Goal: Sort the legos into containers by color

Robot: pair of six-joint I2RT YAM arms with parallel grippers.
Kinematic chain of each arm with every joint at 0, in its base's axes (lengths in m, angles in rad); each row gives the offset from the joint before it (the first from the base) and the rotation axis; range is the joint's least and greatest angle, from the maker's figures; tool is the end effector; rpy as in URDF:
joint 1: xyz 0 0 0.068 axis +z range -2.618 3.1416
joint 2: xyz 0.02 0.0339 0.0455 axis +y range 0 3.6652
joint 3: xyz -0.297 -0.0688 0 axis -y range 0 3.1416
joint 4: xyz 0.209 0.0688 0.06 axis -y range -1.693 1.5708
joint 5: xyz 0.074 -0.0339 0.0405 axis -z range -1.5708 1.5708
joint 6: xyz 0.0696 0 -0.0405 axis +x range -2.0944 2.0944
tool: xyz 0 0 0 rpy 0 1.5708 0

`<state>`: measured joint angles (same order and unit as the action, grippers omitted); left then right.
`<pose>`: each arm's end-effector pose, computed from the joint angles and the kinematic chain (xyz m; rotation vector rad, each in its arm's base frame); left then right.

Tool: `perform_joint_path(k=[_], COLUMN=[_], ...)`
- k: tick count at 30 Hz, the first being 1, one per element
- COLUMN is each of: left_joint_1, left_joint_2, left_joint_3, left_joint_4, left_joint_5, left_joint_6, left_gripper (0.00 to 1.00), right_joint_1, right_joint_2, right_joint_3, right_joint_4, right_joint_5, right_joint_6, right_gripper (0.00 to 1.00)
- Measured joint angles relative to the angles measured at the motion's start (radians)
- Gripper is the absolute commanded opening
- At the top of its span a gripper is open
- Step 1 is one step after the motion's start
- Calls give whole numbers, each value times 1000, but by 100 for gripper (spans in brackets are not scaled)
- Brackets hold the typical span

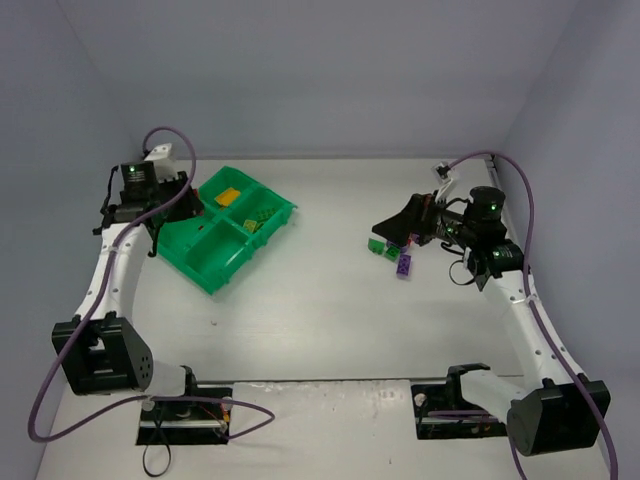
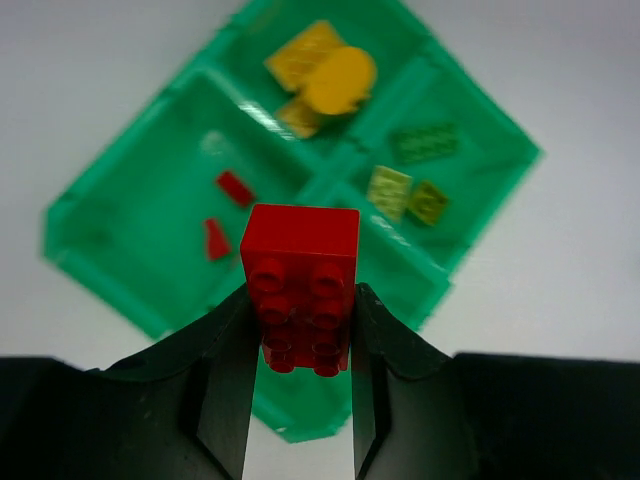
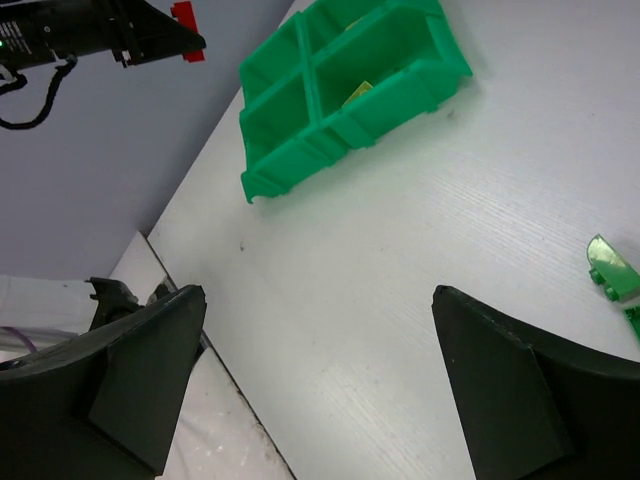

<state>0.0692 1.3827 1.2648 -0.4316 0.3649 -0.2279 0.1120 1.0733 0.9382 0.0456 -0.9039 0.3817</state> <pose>0.2986 -0.0042 0.3677 -0.0964 2.1147 -0.4808 0.2026 0.0778 0.3953 -0.4882 1.6797 1.1098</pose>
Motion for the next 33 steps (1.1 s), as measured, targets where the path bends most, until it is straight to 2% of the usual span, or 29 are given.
perform_joint_path(k=[4,9,17,24,33], left_joint_1=[73,89,89,89,89], left_joint_2=[79,216,346,349,350], left_joint_3=[71,176,243,223,209], left_joint_4=[-57,-79,-98,-100,-102], left_joint_5=[-162,-256,-294,-297,-295], left_joint_6=[21,51,76,77,77], left_gripper=[0,0,1,1,8], right_joint_1=[0,0,0,0,0], right_joint_2=[1,1,0,0,-2], right_joint_3=[-31,-45,-48,-48,-51], right_joint_4=[-8,-12,-13,-14,-17], right_joint_5=[0,2,15,28,34], right_joint_6=[0,-1,0,0,0], right_gripper=[93,93,93,93,93])
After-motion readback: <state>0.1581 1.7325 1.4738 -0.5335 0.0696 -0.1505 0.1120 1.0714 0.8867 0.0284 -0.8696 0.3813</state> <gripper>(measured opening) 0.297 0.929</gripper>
